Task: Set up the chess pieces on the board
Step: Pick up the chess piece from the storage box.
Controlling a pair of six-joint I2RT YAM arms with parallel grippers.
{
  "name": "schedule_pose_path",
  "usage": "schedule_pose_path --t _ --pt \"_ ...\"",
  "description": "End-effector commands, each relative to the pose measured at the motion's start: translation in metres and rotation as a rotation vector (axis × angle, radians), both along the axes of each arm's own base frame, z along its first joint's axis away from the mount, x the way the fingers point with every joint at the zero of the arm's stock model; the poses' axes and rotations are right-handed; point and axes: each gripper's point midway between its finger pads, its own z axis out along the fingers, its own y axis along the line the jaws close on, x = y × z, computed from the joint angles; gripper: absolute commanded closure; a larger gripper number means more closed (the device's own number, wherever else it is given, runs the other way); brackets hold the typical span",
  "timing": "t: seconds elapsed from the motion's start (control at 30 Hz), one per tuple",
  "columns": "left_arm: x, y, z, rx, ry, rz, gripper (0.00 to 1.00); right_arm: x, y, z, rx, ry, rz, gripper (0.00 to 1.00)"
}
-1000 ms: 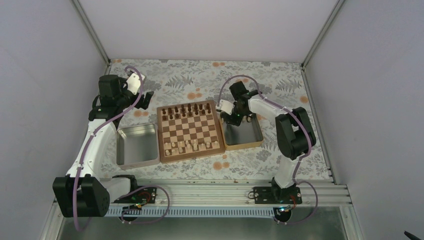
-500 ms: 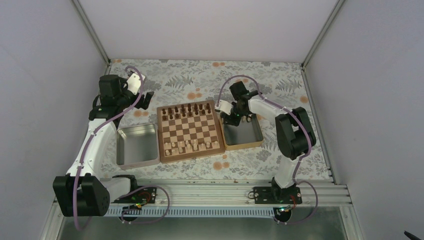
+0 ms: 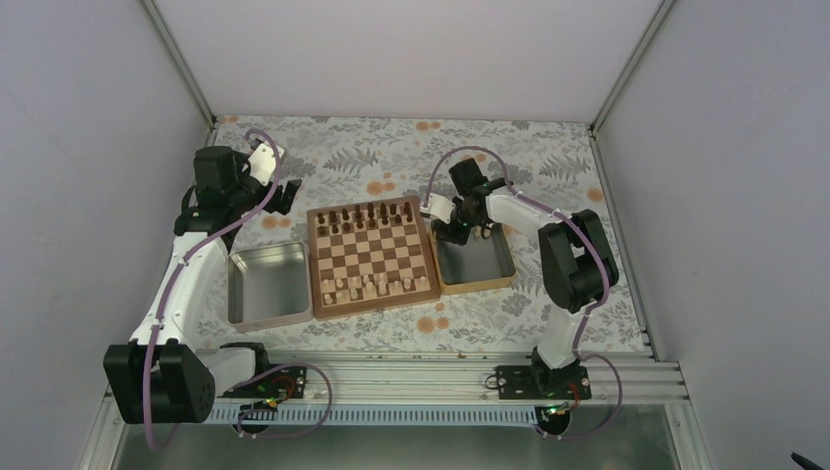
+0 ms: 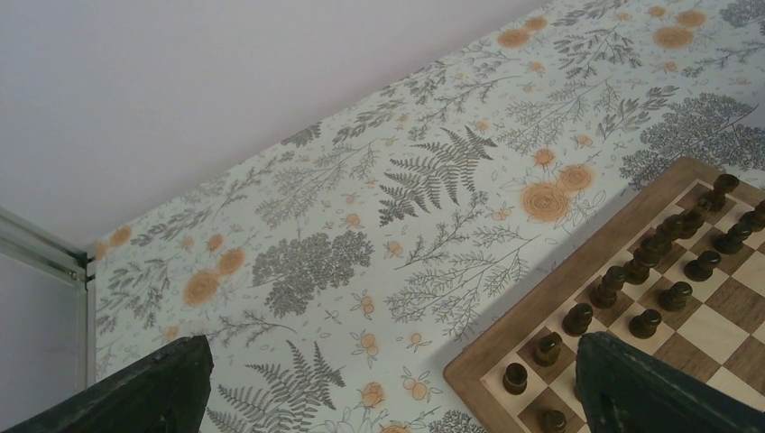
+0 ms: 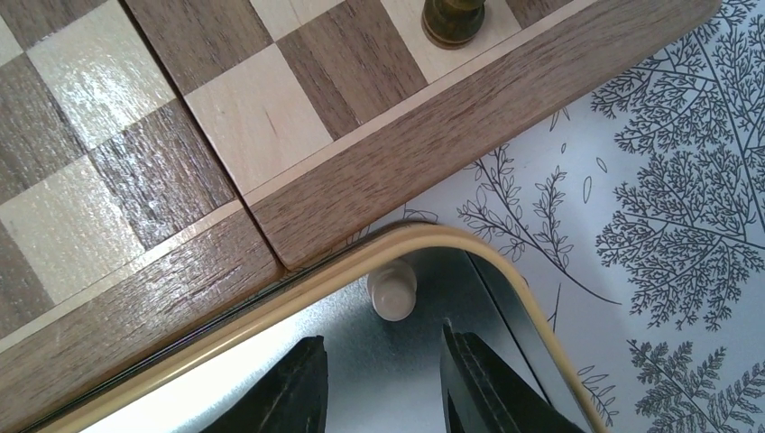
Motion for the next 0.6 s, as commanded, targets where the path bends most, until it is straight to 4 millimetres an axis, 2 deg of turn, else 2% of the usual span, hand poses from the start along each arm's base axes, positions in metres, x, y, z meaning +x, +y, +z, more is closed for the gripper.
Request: schedule_pose_path --t 0.0,0.57 --pt "-0.0009 -0.0019 -0.0037 -0.005 0.007 -0.019 0.0 0.002 0.0018 -0.0077 0.01 -0.001 0.005 0.65" --pt "-0.0009 -0.0016 -0.0037 -0.005 0.007 -0.018 0.0 0.0033 0.011 -0.0098 0.039 0.0 0.02 0.65"
